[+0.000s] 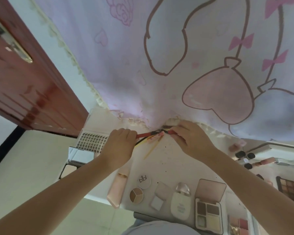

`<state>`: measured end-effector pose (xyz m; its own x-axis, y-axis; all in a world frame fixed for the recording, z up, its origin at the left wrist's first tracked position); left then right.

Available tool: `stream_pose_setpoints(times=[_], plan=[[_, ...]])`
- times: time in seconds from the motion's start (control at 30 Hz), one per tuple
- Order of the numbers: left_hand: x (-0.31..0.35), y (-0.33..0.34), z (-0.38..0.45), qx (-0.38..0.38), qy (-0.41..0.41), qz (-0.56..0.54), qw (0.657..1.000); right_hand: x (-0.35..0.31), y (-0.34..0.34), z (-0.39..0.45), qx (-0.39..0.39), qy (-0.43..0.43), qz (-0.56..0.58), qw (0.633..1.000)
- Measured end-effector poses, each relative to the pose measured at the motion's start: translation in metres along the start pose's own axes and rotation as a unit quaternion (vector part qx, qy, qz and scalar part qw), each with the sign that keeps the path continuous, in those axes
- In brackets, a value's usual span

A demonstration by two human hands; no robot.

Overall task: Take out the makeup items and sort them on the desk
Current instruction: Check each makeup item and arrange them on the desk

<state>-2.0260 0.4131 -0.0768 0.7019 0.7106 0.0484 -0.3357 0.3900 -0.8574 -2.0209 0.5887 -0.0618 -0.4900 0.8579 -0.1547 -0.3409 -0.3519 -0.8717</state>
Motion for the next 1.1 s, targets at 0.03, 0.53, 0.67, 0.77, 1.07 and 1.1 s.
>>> stream_pose_setpoints(times=[0.03,0.53,0.67,0.77,1.07,1.1], plan=[[-0.001,0.0,-0.002,-0.005,-0.01,-0.002,1.0,-0.005,0.002,0.004,-0.005,-0.009,0.006,1.0],[-0.018,0.006,-0.029,-0.044,-0.106,-0.033,0.993,-0.031,0.049,0.031,-0.098,-0.087,0.014,0.991],[-0.038,0.025,-0.029,-0.123,-0.188,-0.035,0.974,-0.029,0.087,0.048,-0.194,-0.097,-0.001,0.976],[-0.058,0.047,-0.032,-0.256,-0.275,-0.053,0.925,-0.029,0.122,0.066,-0.291,-0.112,-0.045,0.949],[-0.094,0.112,-0.046,-0.448,-0.385,-0.075,0.803,-0.037,0.204,0.086,-0.419,-0.152,-0.093,0.89],[-0.095,0.117,-0.049,-0.461,-0.394,-0.077,0.791,-0.038,0.211,0.085,-0.42,-0.156,-0.092,0.889]])
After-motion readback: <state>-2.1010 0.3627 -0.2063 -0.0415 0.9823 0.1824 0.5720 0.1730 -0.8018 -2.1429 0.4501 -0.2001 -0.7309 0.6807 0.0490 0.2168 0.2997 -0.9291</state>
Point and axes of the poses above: each hand's wrist, its own z-axis towards the middle knuckle, its own y-axis out of the palm, x = y × z, the point moved 6 cm from there along z, towards the middle knuckle, and after that the axes turned 12 degrees about -z, right-handed, at the moved point
